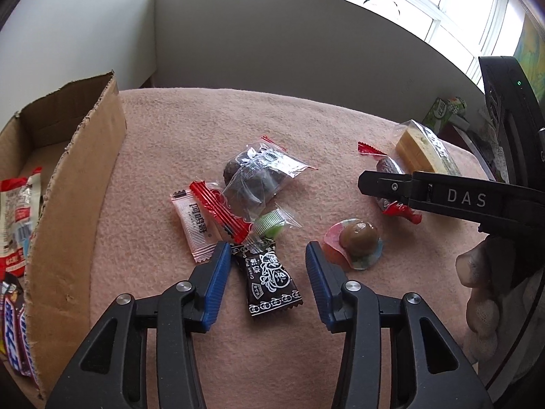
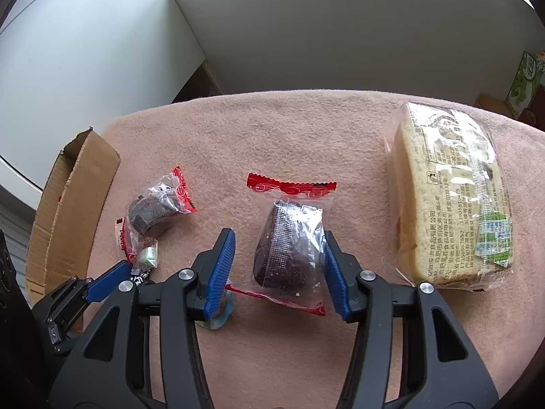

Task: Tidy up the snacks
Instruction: 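Grasp the black candy packet with the left tool while the right tool grasps the dark cake bag, then carry both snacks over the box and open both tools to release them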

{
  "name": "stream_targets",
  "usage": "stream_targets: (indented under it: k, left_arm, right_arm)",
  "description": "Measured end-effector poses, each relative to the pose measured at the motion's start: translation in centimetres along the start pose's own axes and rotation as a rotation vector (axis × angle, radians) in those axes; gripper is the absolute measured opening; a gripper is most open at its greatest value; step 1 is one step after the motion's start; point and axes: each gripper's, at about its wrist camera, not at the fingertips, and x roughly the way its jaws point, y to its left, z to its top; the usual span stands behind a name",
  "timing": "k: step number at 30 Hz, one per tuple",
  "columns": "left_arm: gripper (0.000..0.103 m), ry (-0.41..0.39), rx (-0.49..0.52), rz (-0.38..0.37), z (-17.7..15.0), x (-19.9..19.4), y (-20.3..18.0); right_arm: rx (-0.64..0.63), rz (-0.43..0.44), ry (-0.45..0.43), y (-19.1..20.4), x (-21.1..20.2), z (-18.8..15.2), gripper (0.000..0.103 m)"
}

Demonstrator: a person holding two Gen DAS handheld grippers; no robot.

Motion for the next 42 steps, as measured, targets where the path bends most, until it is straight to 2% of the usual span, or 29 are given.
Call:
stream_targets:
  k: [2,4,12,21,28,35,42]
  left_arm:
    - [0.032,0.000,-0.001,0.006,0.0,0.0,0.2]
    - [0.024,0.002,0.000,0.012,-0.1,-0.1,0.5]
    - [0.023,0.008,0.025,-0.003,-1.2,-1.0,0.5]
    - [0.023,0.012,-0.006,-0.061,-3.4,-3.4,1.2]
    - [0.023,-0.024,-0.032,-0.097,-4.2,-6.0,1.7]
    - [0.023,-0.113,-0.056,-0.096,-3.8,-9.9,3.4]
    - [0.023,-0.193,-0.100,-0.027,-2.8,-13.0,7.1]
  right_arm:
    - [-0.008,-0.015,0.000,-0.1,0.0,-0.1,0.038]
    - [-0.001,-0.005,0.003,-0.5,-0.3,-0.3,0.037]
    - [-0.001,0.001,0.002,-0.7,-1.5,-2.3,0.036]
    - [0.058,0.033,-0.017,-0.8,-3.8,-6.3,0.036]
    - [0.090,0.061,-0.053,-0.7,-6.6,-7.6,0.036]
    - [0.031,0.096,-0.102,2.2,-9.6,-7.5,0.036]
    - [-0.071,0.155,-0.137,7.7,-11.0,-6.2,0.036]
